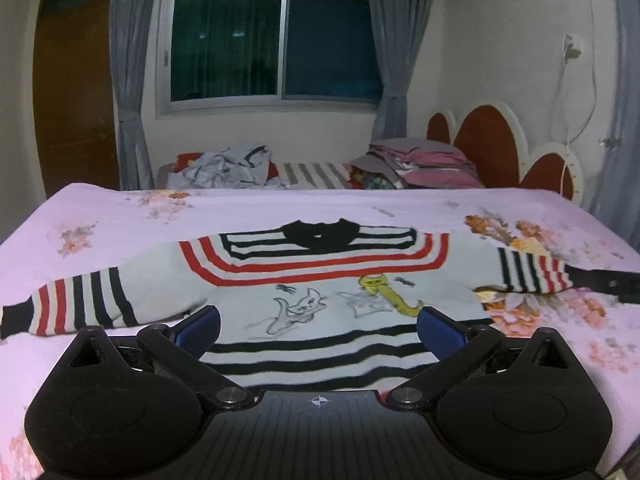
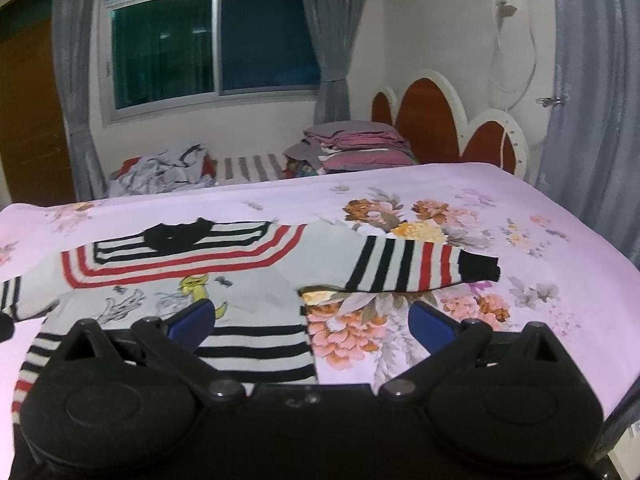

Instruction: Fold small clothes

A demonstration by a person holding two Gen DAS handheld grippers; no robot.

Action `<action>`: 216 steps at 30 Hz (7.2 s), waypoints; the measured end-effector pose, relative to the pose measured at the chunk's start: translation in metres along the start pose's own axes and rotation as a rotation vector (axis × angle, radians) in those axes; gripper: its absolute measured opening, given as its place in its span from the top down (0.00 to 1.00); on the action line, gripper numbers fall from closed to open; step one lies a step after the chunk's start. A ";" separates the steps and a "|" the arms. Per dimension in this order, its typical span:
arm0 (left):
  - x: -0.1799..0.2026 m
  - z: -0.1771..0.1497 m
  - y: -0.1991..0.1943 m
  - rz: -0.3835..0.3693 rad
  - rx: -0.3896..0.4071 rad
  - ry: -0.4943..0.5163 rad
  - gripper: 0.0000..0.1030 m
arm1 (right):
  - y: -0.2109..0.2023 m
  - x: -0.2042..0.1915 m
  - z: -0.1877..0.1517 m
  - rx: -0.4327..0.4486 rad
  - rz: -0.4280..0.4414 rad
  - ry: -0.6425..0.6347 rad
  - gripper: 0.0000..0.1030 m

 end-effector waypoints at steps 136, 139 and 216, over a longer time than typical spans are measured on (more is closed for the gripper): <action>-0.023 0.011 0.336 -0.002 -0.331 -0.123 0.61 | 0.344 0.049 0.066 -0.218 0.365 0.191 0.60; -0.020 0.012 0.338 -0.033 -0.326 -0.155 0.92 | 0.386 0.052 0.063 -0.300 0.449 0.297 0.60; -0.028 0.018 0.309 0.046 -0.124 -0.054 0.94 | 0.278 -0.019 0.001 -0.333 0.253 -0.060 0.74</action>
Point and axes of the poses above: each gripper's, at about its wrist camera, not at the fingertips, and y roughly the way its jaws point, x to its right, z to its top, the point moved 4 cm from there along y, roughly the way its jaws point, and after that the axes turned 6 degrees about z, right-handed, at the moved point
